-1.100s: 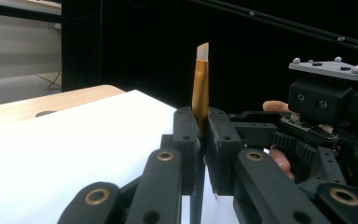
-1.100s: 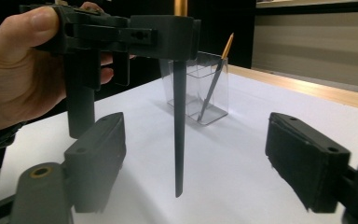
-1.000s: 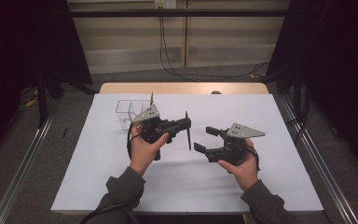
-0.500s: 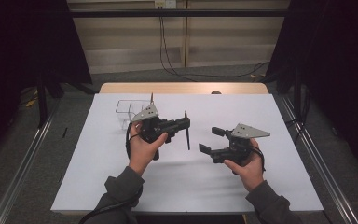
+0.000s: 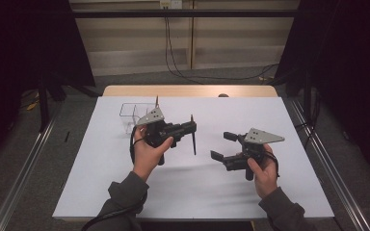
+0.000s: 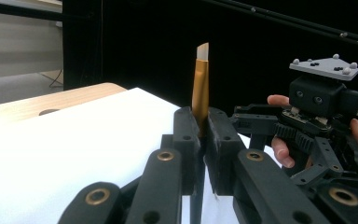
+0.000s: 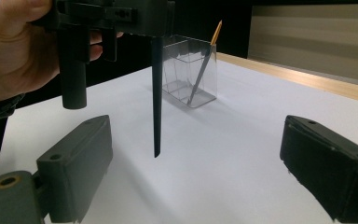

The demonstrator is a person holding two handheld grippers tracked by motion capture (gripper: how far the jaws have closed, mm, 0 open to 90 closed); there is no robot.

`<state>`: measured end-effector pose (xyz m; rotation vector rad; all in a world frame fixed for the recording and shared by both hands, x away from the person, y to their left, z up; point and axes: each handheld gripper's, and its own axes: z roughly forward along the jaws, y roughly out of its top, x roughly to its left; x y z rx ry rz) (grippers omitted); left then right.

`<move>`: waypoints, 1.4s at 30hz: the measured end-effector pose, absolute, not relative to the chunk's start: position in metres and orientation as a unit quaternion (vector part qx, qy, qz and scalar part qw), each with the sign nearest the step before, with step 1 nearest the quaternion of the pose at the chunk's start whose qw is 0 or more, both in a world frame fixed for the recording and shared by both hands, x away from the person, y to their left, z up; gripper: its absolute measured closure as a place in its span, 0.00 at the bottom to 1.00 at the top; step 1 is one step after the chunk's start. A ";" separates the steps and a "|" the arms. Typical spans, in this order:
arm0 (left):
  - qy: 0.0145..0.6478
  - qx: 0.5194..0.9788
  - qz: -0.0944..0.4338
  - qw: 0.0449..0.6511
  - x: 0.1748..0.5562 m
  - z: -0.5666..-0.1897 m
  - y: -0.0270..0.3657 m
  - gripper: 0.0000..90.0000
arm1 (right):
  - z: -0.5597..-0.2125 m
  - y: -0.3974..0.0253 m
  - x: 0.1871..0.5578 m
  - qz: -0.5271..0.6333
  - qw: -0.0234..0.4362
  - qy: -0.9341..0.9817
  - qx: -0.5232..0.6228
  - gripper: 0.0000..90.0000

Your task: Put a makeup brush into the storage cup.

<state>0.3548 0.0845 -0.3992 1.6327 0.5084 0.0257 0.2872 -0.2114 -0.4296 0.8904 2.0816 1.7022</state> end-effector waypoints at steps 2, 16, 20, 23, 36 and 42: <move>0.228 0.717 0.010 0.658 0.355 -0.399 0.084 0.93 | -0.430 -0.213 0.287 0.592 0.156 0.727 0.310 0.10; 0.224 0.719 0.014 0.657 0.355 -0.398 0.087 0.93 | -0.431 -0.231 0.283 0.586 0.172 0.725 0.319 0.10; 0.225 0.720 0.015 0.657 0.355 -0.398 0.088 0.93 | -0.433 -0.236 0.282 0.583 0.175 0.725 0.323 0.10; 0.225 0.720 0.016 0.657 0.355 -0.398 0.089 0.93 | -0.433 -0.239 0.281 0.582 0.176 0.725 0.323 0.10; 0.226 0.717 0.018 0.659 0.355 -0.398 0.094 0.93 | -0.435 -0.246 0.279 0.584 0.179 0.722 0.323 0.10; 0.227 0.717 0.018 0.659 0.355 -0.398 0.095 0.93 | -0.435 -0.249 0.277 0.582 0.180 0.725 0.320 0.10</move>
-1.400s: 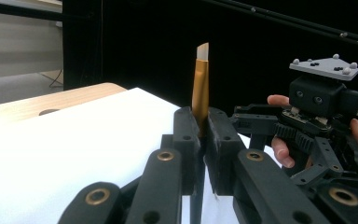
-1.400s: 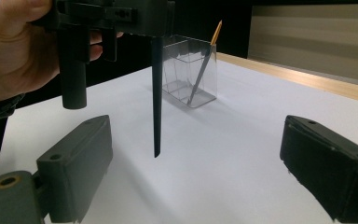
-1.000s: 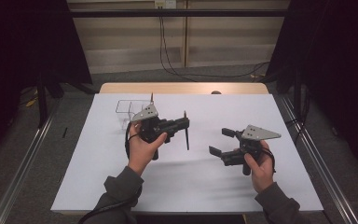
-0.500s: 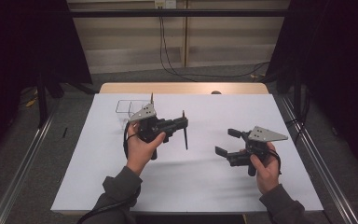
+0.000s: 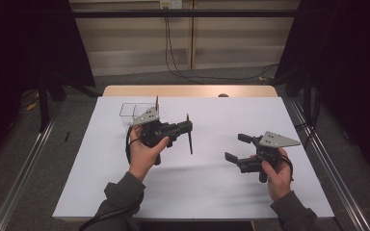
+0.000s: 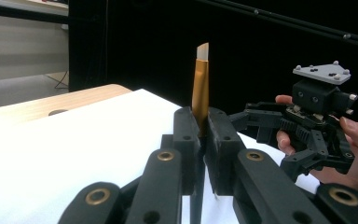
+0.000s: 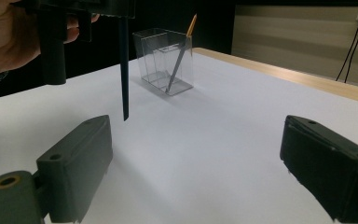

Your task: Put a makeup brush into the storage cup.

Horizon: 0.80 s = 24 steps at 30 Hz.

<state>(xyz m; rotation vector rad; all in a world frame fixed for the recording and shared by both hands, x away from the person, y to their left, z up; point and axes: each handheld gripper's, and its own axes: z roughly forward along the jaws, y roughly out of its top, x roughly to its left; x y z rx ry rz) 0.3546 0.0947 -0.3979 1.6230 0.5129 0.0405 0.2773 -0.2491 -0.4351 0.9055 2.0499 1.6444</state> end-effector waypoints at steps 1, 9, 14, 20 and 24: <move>0.226 0.717 0.018 0.659 0.355 -0.398 0.095 0.93 | -0.435 -0.250 0.277 0.583 0.180 0.725 0.321 0.10; 0.226 0.718 0.019 0.658 0.354 -0.397 0.095 0.93 | -0.436 -0.259 0.274 0.581 0.184 0.722 0.327 0.10; 0.226 0.716 0.020 0.660 0.354 -0.396 0.096 0.93 | -0.435 -0.261 0.273 0.579 0.185 0.722 0.331 0.10; 0.225 0.717 0.019 0.659 0.354 -0.396 0.095 0.93 | -0.436 -0.265 0.271 0.579 0.185 0.723 0.329 0.10; 0.229 0.716 0.020 0.659 0.354 -0.395 0.095 0.93 | -0.436 -0.268 0.270 0.578 0.186 0.723 0.329 0.10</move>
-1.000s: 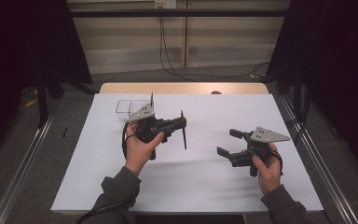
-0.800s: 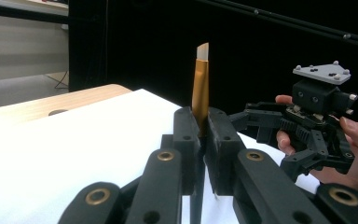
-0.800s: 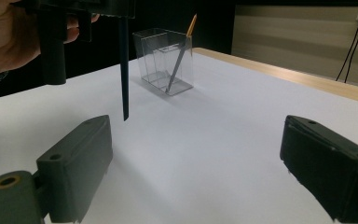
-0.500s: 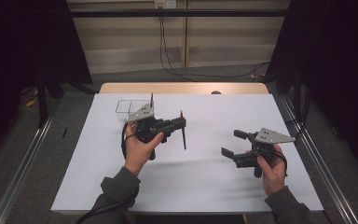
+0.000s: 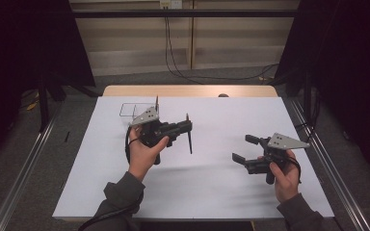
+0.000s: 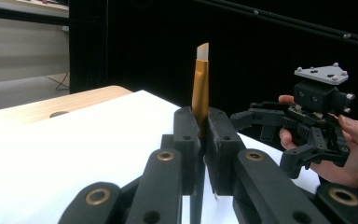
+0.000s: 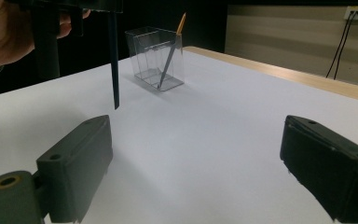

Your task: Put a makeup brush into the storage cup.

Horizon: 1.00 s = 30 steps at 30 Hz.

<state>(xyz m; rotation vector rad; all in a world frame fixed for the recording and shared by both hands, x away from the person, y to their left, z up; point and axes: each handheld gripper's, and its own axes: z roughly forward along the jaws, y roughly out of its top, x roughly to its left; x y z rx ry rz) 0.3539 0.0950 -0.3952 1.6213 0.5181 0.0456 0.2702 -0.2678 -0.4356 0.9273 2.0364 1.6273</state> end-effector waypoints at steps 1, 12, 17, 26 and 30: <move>0.229 0.716 0.020 0.659 0.354 -0.395 0.095 0.93 | -0.436 -0.269 0.270 0.578 0.186 0.723 0.329 0.10; 0.225 0.719 0.023 0.657 0.355 -0.394 0.095 0.93 | -0.436 -0.276 0.267 0.578 0.187 0.722 0.330 0.10; 0.224 0.719 0.022 0.658 0.355 -0.394 0.096 0.93 | -0.436 -0.278 0.266 0.578 0.188 0.721 0.334 0.10; 0.224 0.722 0.024 0.654 0.355 -0.392 0.098 0.93 | -0.436 -0.276 0.266 0.576 0.190 0.722 0.332 0.10; 0.232 0.717 0.024 0.657 0.355 -0.392 0.099 0.93 | -0.437 -0.277 0.266 0.578 0.187 0.721 0.334 0.10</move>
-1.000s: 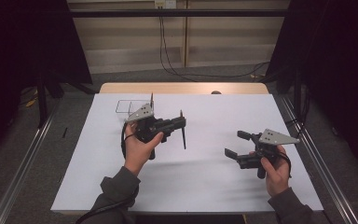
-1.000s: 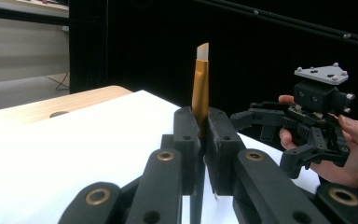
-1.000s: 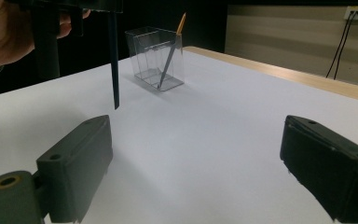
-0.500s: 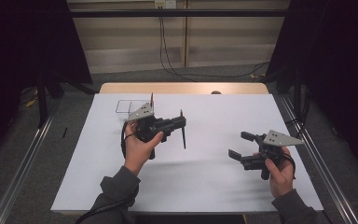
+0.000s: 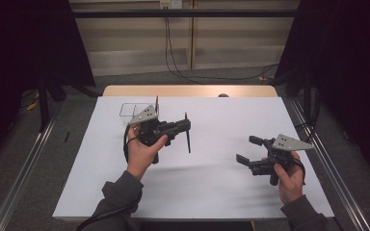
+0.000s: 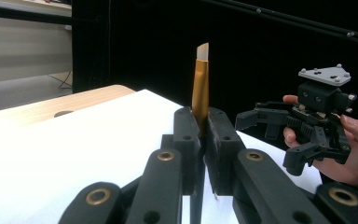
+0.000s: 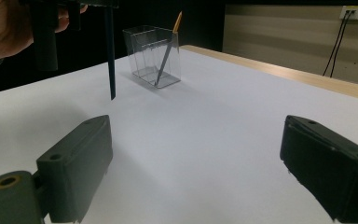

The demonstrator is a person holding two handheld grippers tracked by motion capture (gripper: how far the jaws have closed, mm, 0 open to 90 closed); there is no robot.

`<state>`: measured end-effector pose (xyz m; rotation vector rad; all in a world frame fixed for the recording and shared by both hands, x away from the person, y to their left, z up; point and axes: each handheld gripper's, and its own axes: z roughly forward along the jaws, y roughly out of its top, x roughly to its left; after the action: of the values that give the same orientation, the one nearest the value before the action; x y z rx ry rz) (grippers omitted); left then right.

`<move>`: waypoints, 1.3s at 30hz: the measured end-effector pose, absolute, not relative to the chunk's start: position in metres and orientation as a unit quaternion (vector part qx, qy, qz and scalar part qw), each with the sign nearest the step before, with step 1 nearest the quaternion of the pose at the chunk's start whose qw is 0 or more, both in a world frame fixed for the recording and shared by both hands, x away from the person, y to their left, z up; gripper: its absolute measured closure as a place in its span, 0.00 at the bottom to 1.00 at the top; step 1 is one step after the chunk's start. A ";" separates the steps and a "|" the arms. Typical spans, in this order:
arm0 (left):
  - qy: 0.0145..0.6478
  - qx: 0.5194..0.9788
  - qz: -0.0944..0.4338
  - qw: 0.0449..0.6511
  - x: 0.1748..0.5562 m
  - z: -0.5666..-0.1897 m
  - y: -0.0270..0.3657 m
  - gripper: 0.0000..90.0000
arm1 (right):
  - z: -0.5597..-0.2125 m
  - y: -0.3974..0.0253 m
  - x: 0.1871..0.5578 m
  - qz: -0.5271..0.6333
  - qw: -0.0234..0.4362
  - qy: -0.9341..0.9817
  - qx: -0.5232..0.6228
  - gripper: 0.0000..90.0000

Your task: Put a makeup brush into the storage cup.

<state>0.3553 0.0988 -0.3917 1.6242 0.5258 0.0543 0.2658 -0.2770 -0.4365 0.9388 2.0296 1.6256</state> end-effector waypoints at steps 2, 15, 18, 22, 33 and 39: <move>0.232 0.716 0.023 0.658 0.356 -0.391 0.100 0.93 | -0.437 -0.278 0.266 0.576 0.189 0.722 0.332 0.10; 0.236 0.719 0.030 0.653 0.361 -0.387 0.107 0.93 | -0.438 -0.278 0.267 0.577 0.186 0.724 0.328 0.10; 0.241 0.716 0.033 0.654 0.363 -0.385 0.109 0.93 | -0.438 -0.278 0.267 0.576 0.186 0.725 0.329 0.10; 0.244 0.716 0.037 0.653 0.365 -0.383 0.113 0.93 | -0.437 -0.278 0.267 0.577 0.187 0.724 0.328 0.10; 0.250 0.716 0.046 0.650 0.370 -0.378 0.122 0.93 | -0.438 -0.277 0.266 0.577 0.185 0.726 0.325 0.10; 0.255 0.716 0.052 0.648 0.374 -0.375 0.127 0.93 | -0.438 -0.278 0.267 0.579 0.186 0.724 0.324 0.10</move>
<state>0.3739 0.1274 -0.3747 1.6281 0.5789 0.1183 0.2668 -0.2775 -0.4378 0.9126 2.0402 1.6319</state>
